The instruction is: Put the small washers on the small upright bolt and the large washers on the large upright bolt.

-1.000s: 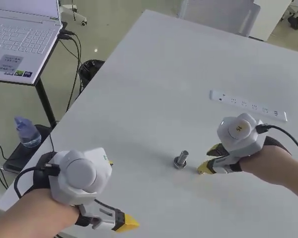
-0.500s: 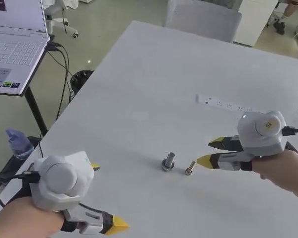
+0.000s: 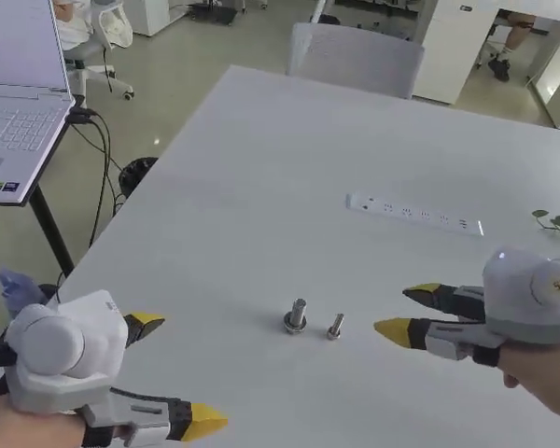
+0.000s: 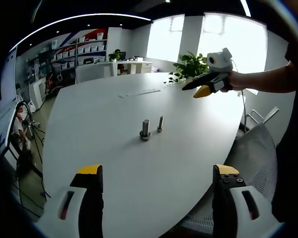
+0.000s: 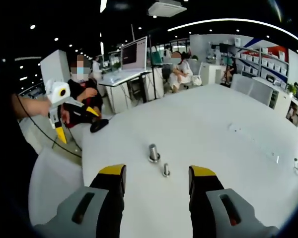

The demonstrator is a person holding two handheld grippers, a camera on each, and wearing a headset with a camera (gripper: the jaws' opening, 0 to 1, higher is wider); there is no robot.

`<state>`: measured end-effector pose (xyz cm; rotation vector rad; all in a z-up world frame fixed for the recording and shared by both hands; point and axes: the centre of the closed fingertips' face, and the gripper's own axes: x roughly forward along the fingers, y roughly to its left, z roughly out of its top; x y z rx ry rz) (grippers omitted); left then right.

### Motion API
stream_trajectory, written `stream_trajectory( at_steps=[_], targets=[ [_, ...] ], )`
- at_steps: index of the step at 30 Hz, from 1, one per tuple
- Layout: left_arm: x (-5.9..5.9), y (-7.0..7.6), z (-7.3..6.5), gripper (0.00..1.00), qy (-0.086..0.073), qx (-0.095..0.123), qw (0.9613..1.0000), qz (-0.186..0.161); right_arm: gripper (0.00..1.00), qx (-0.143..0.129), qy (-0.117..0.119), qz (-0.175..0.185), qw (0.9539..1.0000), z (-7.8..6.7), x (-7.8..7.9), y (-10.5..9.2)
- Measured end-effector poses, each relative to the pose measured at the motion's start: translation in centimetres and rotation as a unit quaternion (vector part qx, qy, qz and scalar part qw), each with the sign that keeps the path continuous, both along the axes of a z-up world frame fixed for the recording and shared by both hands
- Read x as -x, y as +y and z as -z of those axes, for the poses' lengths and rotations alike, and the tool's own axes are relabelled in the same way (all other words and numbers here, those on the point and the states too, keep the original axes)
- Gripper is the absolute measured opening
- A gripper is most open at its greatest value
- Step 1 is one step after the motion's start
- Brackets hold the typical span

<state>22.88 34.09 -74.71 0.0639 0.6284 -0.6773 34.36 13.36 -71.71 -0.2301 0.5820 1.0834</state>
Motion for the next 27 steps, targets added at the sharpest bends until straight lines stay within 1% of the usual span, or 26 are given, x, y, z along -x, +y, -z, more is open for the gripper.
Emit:
stream_trajectory(
  at_steps=[2, 4, 6, 7, 8, 10, 13, 16, 18, 21, 27],
  targets=[
    [0.1, -0.1, -0.1, 0.92, 0.000, 0.005, 1.0000, -0.002, 0.55, -0.011, -0.004, 0.012, 0.9999, -0.3, 0.9, -0.7],
    [0.5, -0.2, -0.2, 0.93, 0.001, 0.009, 1.0000, -0.003, 0.57, -0.020, -0.002, 0.022, 0.9996, -0.4, 1.9, -1.4],
    [0.8, -0.4, -0.3, 0.93, -0.003, 0.006, 1.0000, 0.000, 0.63, -0.020, -0.003, 0.027, 0.9994, -0.4, 2.3, -2.1],
    [1.0, -0.5, -0.3, 0.93, -0.001, 0.007, 1.0000, 0.001, 0.64, -0.021, -0.010, 0.032, 0.9992, -0.5, 2.7, -2.5],
    [1.1, -0.5, -0.3, 0.93, 0.000, 0.007, 1.0000, 0.001, 0.65, -0.021, -0.012, 0.034, 0.9991, -0.5, 2.8, -2.7],
    [1.5, -0.5, -0.4, 0.94, -0.001, 0.010, 0.9999, 0.000, 0.68, -0.020, -0.014, 0.041, 0.9988, -0.3, 3.5, -3.4],
    [1.8, -0.6, -0.6, 0.95, 0.001, 0.019, 0.9998, -0.006, 0.70, -0.023, -0.003, 0.054, 0.9983, 0.2, 4.5, -4.3],
    [2.1, -0.6, -0.4, 0.95, 0.003, 0.015, 0.9999, -0.004, 0.73, -0.029, -0.001, 0.064, 0.9975, 0.3, 5.5, -5.0],
    [2.2, -0.5, -0.3, 0.95, 0.004, 0.015, 0.9999, -0.005, 0.76, -0.042, 0.006, 0.074, 0.9963, 0.3, 6.2, -5.2],
    [2.4, -0.5, -0.4, 0.95, 0.005, 0.023, 0.9996, -0.014, 0.80, -0.051, 0.004, 0.080, 0.9955, 0.6, 7.0, -5.8],
    [2.8, -0.7, -0.5, 0.96, 0.006, 0.023, 0.9996, -0.016, 0.86, -0.053, 0.015, 0.086, 0.9948, 2.1, 9.3, -7.2]
  ],
)
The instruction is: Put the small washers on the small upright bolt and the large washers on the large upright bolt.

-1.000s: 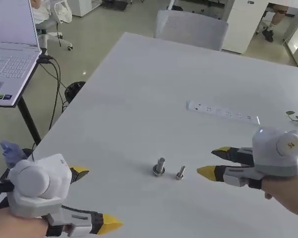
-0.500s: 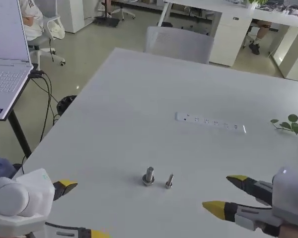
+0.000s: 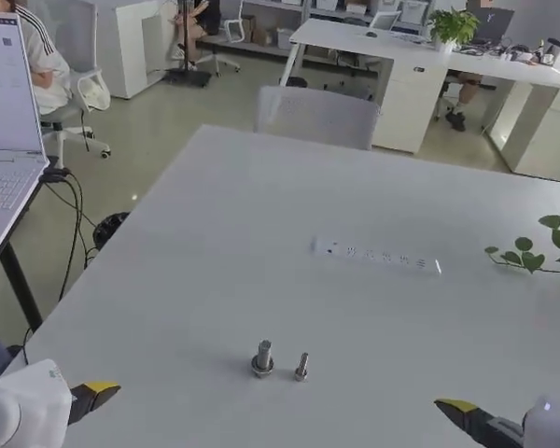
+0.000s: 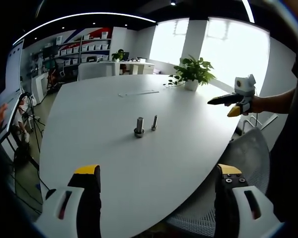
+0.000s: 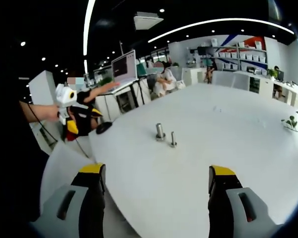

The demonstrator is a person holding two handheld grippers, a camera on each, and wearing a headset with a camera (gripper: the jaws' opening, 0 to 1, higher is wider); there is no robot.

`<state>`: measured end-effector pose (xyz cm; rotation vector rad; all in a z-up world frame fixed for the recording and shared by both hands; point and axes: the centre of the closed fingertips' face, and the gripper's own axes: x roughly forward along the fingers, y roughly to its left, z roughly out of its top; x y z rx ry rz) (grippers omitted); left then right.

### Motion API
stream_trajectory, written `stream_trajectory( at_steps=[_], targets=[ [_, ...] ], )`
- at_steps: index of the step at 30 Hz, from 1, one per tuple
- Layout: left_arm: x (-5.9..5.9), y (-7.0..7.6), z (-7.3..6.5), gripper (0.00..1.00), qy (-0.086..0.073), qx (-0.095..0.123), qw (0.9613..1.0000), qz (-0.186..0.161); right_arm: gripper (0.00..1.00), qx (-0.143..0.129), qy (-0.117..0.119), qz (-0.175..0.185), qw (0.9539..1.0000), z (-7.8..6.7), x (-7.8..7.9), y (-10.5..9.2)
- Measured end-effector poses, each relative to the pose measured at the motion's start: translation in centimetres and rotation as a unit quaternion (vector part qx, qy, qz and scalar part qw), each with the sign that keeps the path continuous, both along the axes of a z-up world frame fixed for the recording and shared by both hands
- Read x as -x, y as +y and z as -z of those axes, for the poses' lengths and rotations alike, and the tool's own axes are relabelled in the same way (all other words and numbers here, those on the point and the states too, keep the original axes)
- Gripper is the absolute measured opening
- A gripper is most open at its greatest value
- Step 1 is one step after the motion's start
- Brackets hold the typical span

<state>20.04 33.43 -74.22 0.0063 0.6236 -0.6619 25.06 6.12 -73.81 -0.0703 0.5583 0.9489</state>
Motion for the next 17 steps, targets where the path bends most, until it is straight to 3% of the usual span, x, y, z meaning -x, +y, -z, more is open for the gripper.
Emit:
stream_trajectory(
  at_steps=[7, 17],
  targets=[
    [0.5, -0.6, 0.0, 0.98, 0.002, -0.003, 1.0000, 0.001, 0.91, 0.010, 0.014, -0.004, 0.9998, 1.4, 2.4, -1.2],
    [1.6, -1.5, 0.8, 0.99, 0.014, -0.004, 0.9999, -0.003, 0.96, -0.008, 0.029, 0.003, 0.9995, 2.0, 3.7, -1.4]
  ],
)
